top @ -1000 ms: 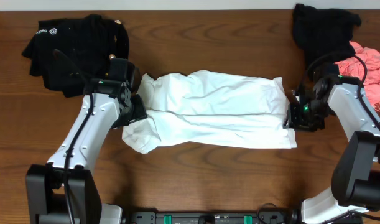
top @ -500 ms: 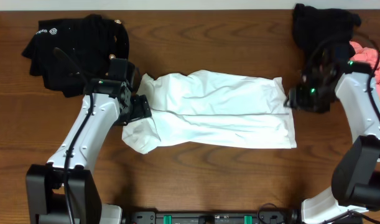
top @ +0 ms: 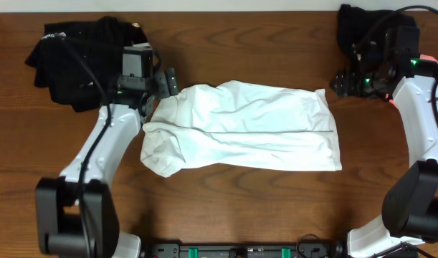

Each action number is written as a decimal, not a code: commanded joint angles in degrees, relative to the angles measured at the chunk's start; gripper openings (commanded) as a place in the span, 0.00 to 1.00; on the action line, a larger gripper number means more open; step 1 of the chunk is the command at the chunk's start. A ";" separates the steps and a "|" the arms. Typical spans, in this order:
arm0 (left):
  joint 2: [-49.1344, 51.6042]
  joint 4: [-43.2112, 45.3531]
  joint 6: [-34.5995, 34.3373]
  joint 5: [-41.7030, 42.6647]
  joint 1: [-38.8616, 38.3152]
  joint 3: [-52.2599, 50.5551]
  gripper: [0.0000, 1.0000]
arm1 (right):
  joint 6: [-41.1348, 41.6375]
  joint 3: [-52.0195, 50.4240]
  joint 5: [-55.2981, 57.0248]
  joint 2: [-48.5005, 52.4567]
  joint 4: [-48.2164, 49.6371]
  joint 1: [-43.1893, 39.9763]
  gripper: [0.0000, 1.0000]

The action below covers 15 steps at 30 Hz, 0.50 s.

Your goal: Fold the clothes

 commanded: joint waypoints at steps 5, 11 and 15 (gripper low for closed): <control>10.73 7.89 8.76 6.23 0.17 0.42 0.98 | -3.10 0.90 -0.70 0.48 3.50 -0.59 0.68; 12.96 10.82 11.17 6.03 0.24 0.52 0.98 | -3.10 0.90 -0.42 0.48 3.69 -0.57 0.68; 13.33 10.51 11.45 6.08 0.24 0.52 0.99 | -3.08 0.87 -0.44 0.48 3.52 -0.57 0.68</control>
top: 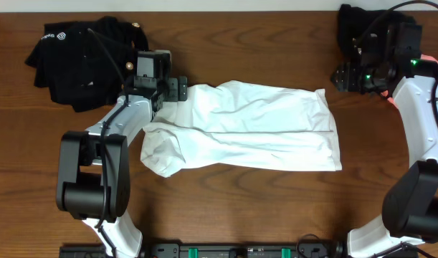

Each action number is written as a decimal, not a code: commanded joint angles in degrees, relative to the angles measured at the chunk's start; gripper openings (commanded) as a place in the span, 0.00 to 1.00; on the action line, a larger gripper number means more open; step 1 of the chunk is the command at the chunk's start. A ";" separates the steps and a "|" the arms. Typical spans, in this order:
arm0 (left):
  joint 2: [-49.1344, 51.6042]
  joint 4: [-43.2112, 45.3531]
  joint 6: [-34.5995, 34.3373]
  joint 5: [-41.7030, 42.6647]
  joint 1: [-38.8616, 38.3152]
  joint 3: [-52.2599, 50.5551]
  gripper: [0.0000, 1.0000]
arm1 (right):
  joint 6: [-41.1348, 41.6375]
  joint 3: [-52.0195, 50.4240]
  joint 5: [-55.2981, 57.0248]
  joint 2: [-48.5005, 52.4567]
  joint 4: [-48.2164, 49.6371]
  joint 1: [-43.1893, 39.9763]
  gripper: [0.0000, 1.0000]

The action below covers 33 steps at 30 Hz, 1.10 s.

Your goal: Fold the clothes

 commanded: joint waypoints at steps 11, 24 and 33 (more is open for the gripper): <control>3.69 -1.27 1.68 2.67 0.24 0.55 0.38 | -0.87 0.76 0.55 0.66 -0.50 -0.48 0.56; 3.67 -0.90 1.60 2.67 0.24 0.55 0.06 | -1.97 0.76 -0.44 13.73 4.74 0.15 0.53; 3.67 0.81 1.60 2.67 0.24 0.55 0.06 | -2.80 0.76 -1.16 17.40 8.44 1.70 0.59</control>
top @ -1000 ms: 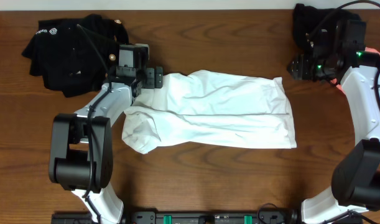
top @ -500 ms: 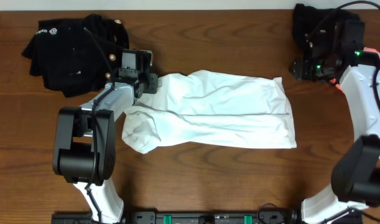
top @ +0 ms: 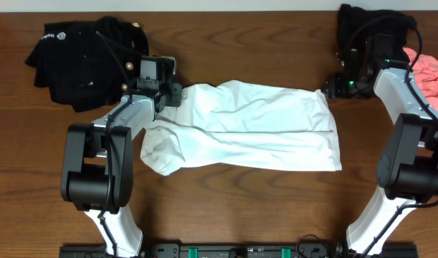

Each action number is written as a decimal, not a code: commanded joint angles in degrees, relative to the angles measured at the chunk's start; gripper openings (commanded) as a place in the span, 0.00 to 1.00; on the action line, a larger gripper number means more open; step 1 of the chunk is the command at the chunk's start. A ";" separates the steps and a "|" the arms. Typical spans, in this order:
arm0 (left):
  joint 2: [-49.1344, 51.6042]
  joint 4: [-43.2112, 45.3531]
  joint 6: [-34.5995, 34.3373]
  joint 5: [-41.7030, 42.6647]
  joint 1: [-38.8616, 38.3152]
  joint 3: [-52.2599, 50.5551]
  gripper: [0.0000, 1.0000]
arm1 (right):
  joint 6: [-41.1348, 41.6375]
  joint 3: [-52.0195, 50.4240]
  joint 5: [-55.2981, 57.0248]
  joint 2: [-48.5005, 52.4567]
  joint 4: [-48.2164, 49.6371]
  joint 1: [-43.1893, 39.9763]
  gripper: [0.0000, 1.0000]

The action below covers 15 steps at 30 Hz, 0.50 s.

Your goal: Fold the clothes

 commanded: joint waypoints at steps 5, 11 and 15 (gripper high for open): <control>0.20 0.48 0.31 0.15 0.24 0.52 0.06 | -0.96 0.57 -2.36 2.32 1.55 2.47 0.59; 0.20 0.46 0.33 0.13 0.24 0.52 0.06 | -0.92 0.55 -2.34 4.26 1.29 3.58 0.56; 0.20 0.46 0.31 0.13 0.24 0.52 0.06 | -0.52 0.55 -2.29 4.94 1.22 3.63 0.52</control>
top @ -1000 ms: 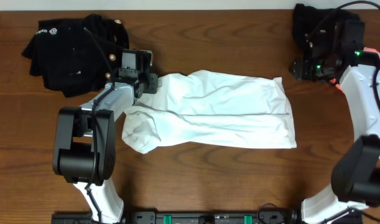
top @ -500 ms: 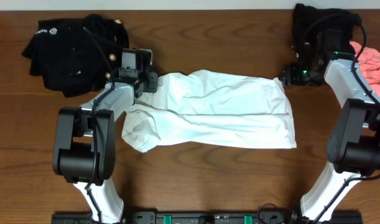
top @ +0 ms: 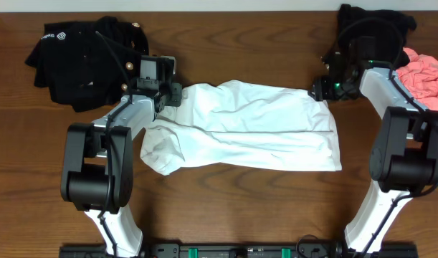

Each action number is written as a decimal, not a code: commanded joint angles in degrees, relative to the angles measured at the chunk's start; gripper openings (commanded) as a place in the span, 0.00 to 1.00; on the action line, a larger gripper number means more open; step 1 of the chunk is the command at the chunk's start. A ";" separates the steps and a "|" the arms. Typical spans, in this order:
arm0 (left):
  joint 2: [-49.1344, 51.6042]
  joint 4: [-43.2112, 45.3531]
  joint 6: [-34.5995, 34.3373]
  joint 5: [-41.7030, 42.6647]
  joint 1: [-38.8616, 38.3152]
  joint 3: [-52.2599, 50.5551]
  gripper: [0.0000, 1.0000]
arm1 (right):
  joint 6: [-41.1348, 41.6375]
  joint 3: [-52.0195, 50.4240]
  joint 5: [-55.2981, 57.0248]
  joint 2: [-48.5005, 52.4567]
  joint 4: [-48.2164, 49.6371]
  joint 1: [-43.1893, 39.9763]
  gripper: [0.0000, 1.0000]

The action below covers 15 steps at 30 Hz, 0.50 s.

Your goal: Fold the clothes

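Note:
A white garment [top: 247, 129], folded lengthwise, lies across the middle of the table, with a bunched sleeve at its lower left. My left gripper [top: 174, 93] sits at the garment's top left corner, touching the cloth's edge. My right gripper [top: 319, 91] is at the top right corner, its dark fingers over the cloth's edge. From the overhead view neither pair of jaws shows clearly enough to read as open or shut.
A heap of black clothes [top: 75, 57] lies at the back left behind the left arm. Another black garment [top: 365, 18] sits at the back right, and a pink one [top: 426, 72] lies by the right edge.
My right gripper has moved a little left, from just off the garment's top right corner onto that corner. The left gripper and the garment have not moved.
At first my left gripper was near the garment's top left corner and my right gripper was well off to the right near the pink cloth. The left then settled onto the top left corner. The right came in to the top right corner, where it is now.

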 commanded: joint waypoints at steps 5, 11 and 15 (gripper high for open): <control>0.20 0.42 0.35 0.13 0.24 0.52 0.06 | -0.39 0.55 1.88 1.38 0.22 0.48 0.53; 0.20 0.42 0.33 0.13 0.24 0.52 0.06 | -0.37 0.55 4.07 1.38 2.58 0.48 0.51; 0.20 0.42 0.33 0.13 0.24 0.52 0.06 | 0.07 0.55 4.04 1.53 3.15 0.59 0.36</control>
